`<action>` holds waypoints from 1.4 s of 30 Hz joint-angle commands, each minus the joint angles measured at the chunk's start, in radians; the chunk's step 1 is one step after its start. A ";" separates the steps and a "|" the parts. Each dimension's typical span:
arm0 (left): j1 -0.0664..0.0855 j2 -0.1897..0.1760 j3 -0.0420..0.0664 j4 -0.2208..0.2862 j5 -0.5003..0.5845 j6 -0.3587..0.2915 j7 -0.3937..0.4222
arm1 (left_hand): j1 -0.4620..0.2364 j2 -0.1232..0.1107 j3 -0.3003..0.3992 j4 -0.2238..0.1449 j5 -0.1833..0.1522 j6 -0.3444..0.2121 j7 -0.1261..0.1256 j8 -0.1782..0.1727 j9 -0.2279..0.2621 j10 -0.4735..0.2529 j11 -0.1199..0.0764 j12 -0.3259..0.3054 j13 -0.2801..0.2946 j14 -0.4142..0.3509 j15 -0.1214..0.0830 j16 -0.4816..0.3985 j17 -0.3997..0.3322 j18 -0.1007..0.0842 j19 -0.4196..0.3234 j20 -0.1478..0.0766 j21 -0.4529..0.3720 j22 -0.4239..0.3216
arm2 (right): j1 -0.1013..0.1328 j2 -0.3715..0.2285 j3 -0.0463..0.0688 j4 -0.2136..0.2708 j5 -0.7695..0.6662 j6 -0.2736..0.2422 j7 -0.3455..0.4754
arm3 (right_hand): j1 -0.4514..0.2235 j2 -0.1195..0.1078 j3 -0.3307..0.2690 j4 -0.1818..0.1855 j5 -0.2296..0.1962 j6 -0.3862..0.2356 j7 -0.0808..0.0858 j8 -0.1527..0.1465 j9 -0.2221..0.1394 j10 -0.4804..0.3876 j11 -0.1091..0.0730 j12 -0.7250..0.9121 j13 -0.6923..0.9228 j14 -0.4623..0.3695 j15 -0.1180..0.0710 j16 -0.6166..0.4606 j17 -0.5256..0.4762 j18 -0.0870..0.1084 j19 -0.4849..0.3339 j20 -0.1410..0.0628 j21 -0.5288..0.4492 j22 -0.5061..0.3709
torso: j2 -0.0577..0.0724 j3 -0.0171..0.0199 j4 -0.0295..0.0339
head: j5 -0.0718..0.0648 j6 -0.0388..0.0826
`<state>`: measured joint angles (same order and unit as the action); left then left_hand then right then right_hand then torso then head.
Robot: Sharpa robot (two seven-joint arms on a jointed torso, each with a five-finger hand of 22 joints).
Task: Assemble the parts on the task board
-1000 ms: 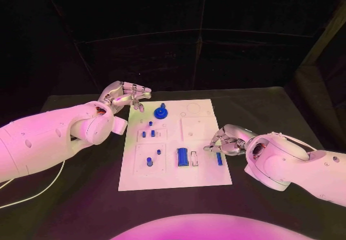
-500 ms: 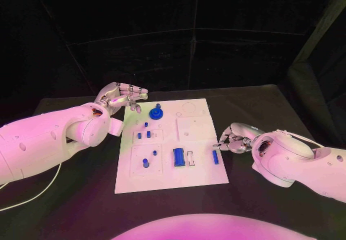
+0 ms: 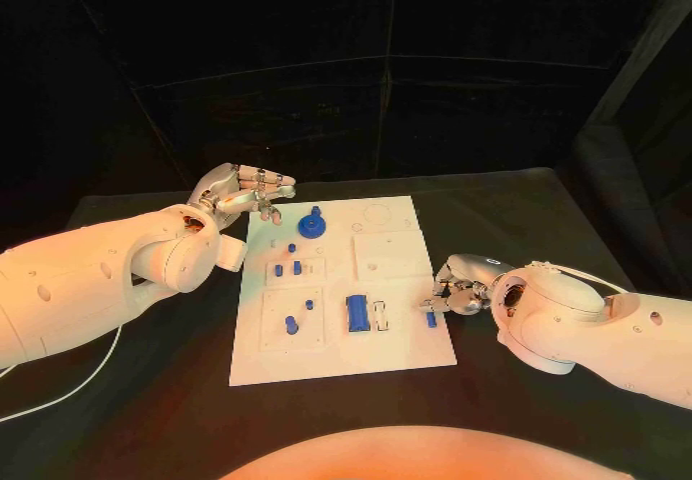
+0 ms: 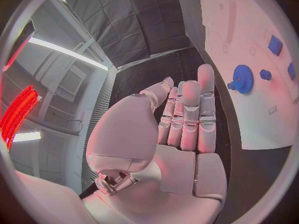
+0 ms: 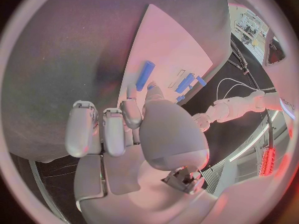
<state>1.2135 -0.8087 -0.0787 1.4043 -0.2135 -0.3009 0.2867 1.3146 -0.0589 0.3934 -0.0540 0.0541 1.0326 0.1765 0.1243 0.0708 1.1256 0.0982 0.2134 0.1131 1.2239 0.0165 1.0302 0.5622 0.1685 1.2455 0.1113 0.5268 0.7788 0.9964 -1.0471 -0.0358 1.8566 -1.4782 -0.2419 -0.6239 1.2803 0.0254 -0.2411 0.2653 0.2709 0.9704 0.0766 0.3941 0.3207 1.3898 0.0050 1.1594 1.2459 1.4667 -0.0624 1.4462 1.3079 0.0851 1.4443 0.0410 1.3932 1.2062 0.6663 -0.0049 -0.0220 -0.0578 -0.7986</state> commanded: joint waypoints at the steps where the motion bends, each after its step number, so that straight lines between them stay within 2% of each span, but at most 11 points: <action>1: 0.001 0.001 0.001 0.000 0.003 0.010 0.006 | 0.002 0.005 -0.005 0.000 -0.004 -0.009 0.001 0.003 0.000 -0.007 0.003 0.004 0.001 -0.007 0.000 -0.001 -0.001 0.013 -0.001 0.003 -0.003 -0.001 | -0.013 0.004 -0.009 -0.004 -0.006 0.089 -0.023 | 0.008 -0.001 -0.007 -0.001 0.002 0.000 0.004 -0.006 -0.005 -0.001 -0.003 -0.006 -0.001 0.060 -0.006 0.004 0.020 -0.016 0.004 0.000 0.003 0.002 | 0.001 -0.0004 -0.0027 | 0.001 -0.001; 6: 0.001 0.002 0.001 -0.003 0.003 0.010 0.005 | 0.002 0.005 -0.005 0.000 -0.004 -0.009 0.001 0.003 0.000 -0.007 0.003 0.004 0.001 -0.007 0.000 -0.001 -0.001 0.013 -0.001 0.003 -0.003 -0.001 | -0.016 0.005 -0.009 -0.004 -0.006 0.111 -0.030 | 0.008 -0.004 -0.011 0.000 -0.001 0.002 0.003 -0.004 -0.001 -0.001 -0.004 -0.007 0.000 0.060 -0.006 0.004 0.021 -0.017 0.004 -0.001 0.004 0.003 | 0.000 -0.0007 0.0002 | -0.001 -0.003; 14: 0.001 0.002 0.001 -0.006 0.003 0.011 0.004 | 0.002 0.005 -0.005 0.000 -0.004 -0.009 0.001 0.003 0.000 -0.007 0.003 0.004 0.001 -0.007 0.000 -0.001 -0.001 0.013 -0.001 0.003 -0.003 -0.001 | -0.017 0.013 -0.009 -0.002 -0.011 0.134 -0.036 | 0.008 -0.007 -0.014 0.000 -0.006 0.004 0.002 -0.001 0.002 -0.002 -0.004 -0.008 0.000 0.059 -0.006 0.004 0.020 -0.017 0.004 -0.001 0.004 0.004 | 0.001 -0.0009 0.0013 | 0.001 -0.006; 19: 0.001 0.002 0.000 -0.007 0.003 0.012 0.003 | 0.002 0.005 -0.005 0.000 -0.004 -0.009 0.001 0.003 0.000 -0.007 0.003 0.004 0.001 -0.007 0.000 -0.001 -0.001 0.013 -0.001 0.003 -0.003 -0.001 | -0.017 0.022 -0.009 -0.001 -0.043 0.146 -0.040 | 0.020 -0.012 -0.018 -0.007 -0.010 0.003 0.001 0.001 0.009 -0.004 -0.005 -0.011 -0.001 0.059 -0.007 0.003 0.021 -0.017 0.004 -0.002 0.005 0.006 | 0.000 -0.0015 -0.0007 | 0.001 -0.006; 27: 0.001 0.002 0.000 -0.007 0.003 0.015 0.000 | 0.004 0.006 -0.006 0.000 -0.004 -0.010 0.001 0.004 0.000 -0.009 0.003 0.005 0.001 -0.009 0.000 -0.002 -0.004 0.013 -0.001 0.003 -0.003 -0.002 | -0.021 0.040 -0.009 -0.001 -0.141 0.187 -0.052 | 0.088 -0.025 -0.017 -0.058 -0.004 -0.013 0.006 0.001 0.025 -0.012 -0.003 -0.026 -0.006 0.059 -0.006 0.002 0.022 -0.017 0.002 -0.001 0.004 0.007 | 0.001 -0.0021 0.0025 | 0.002 -0.008; 30: 0.001 0.002 0.000 -0.007 0.003 0.015 0.000 | 0.004 0.006 -0.006 0.000 -0.004 -0.010 0.001 0.004 0.000 -0.009 0.003 0.005 0.001 -0.009 0.000 -0.002 -0.004 0.013 -0.001 0.003 -0.003 -0.002 | -0.022 0.046 -0.009 -0.002 -0.168 0.199 -0.056 | 0.101 -0.026 -0.018 -0.070 -0.001 -0.019 0.008 -0.001 0.029 -0.016 -0.001 -0.033 -0.010 0.058 -0.004 0.001 0.022 -0.018 0.001 0.000 0.004 0.008 | 0.000 -0.0020 0.0010 | 0.004 -0.008; 33: 0.001 0.001 0.000 -0.007 0.003 0.015 -0.001 | 0.004 0.006 -0.006 0.000 -0.004 -0.010 0.001 0.004 0.000 -0.009 0.003 0.005 0.001 -0.009 0.000 -0.002 -0.004 0.013 -0.001 0.003 -0.003 -0.002 | -0.023 0.053 -0.009 -0.003 -0.193 0.202 -0.062 | 0.136 -0.012 -0.004 -0.091 0.024 -0.024 0.009 -0.004 0.032 -0.021 -0.001 -0.041 -0.013 0.058 -0.004 0.001 0.024 -0.017 0.001 0.000 0.004 0.008 | 0.001 -0.0019 0.0006 | 0.005 -0.008; 36: 0.001 0.001 -0.001 -0.006 0.003 0.015 -0.001 | 0.004 0.006 -0.006 0.000 -0.004 -0.010 0.001 0.004 0.000 -0.009 0.003 0.005 0.001 -0.009 0.000 -0.002 -0.004 0.013 -0.001 0.003 -0.003 -0.002 | -0.024 0.057 -0.009 -0.004 -0.205 0.193 -0.067 | 0.190 0.023 0.035 -0.120 0.008 -0.024 0.008 -0.010 0.034 -0.025 -0.003 -0.047 -0.015 0.058 -0.006 0.001 0.026 -0.017 0.001 -0.001 0.004 0.010 | 0.000 -0.0020 0.0009 | 0.006 -0.009; 38: 0.001 0.001 -0.001 -0.006 0.003 0.015 -0.001 | 0.004 0.006 -0.006 0.000 -0.004 -0.010 0.001 0.004 0.000 -0.009 0.003 0.005 0.001 -0.009 0.000 -0.002 -0.004 0.013 -0.001 0.003 -0.003 -0.002 | -0.024 0.057 -0.009 -0.001 -0.206 0.174 -0.069 | 0.223 0.051 0.069 -0.134 0.013 -0.023 0.005 -0.015 0.032 -0.026 -0.007 -0.049 -0.015 0.059 -0.009 0.002 0.028 -0.018 0.002 -0.003 0.005 0.012 | 0.000 -0.0019 0.0008 | 0.006 -0.010; 40: 0.000 0.001 -0.001 -0.007 0.003 0.015 -0.001 | 0.004 0.006 -0.006 0.000 -0.004 -0.010 0.001 0.004 0.000 -0.009 0.003 0.005 0.001 -0.009 0.000 -0.002 -0.004 0.013 -0.001 0.003 -0.003 -0.002 | -0.024 0.056 -0.009 0.003 -0.201 0.150 -0.067 | 0.251 0.069 0.103 -0.149 -0.001 -0.020 0.004 -0.021 0.031 -0.027 -0.009 -0.050 -0.013 0.059 -0.011 0.003 0.031 -0.018 0.003 -0.006 0.006 0.014 | 0.000 -0.0014 0.0001 | 0.007 -0.010; 42: 0.000 0.000 -0.001 -0.006 0.003 0.015 -0.001 | 0.004 0.006 -0.006 0.000 -0.004 -0.010 0.001 0.004 0.000 -0.009 0.003 0.005 0.001 -0.009 0.000 -0.002 -0.004 0.013 -0.001 0.003 -0.003 -0.002 | -0.024 0.053 -0.009 0.009 -0.185 0.121 -0.062 | 0.263 0.078 0.133 -0.156 -0.012 -0.019 0.004 -0.027 0.028 -0.026 -0.009 -0.050 -0.012 0.060 -0.011 0.004 0.033 -0.018 0.003 -0.007 0.007 0.016 | 0.000 -0.0011 -0.0002 | 0.009 -0.009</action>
<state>1.2129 -0.8083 -0.0802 1.3968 -0.2135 -0.2956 0.2837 1.3146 -0.0589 0.3935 -0.0540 0.0541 1.0326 0.1765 0.1242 0.0708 1.1220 0.1019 0.2131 0.1128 1.2239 0.0165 1.0302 0.5593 0.1685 1.2455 0.1113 0.5268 0.7781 0.9839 -0.9903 -0.0333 1.8769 -1.6534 -0.1201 -0.6514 1.4792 0.0450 -0.2118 0.2069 0.2617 0.9508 0.0830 0.3697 0.7493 1.3644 -0.0016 1.1138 1.2315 1.4651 -0.0680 1.4462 1.3075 0.0851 1.4442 0.0411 1.3964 1.2209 0.6665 -0.0066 -0.0210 -0.0506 -0.8083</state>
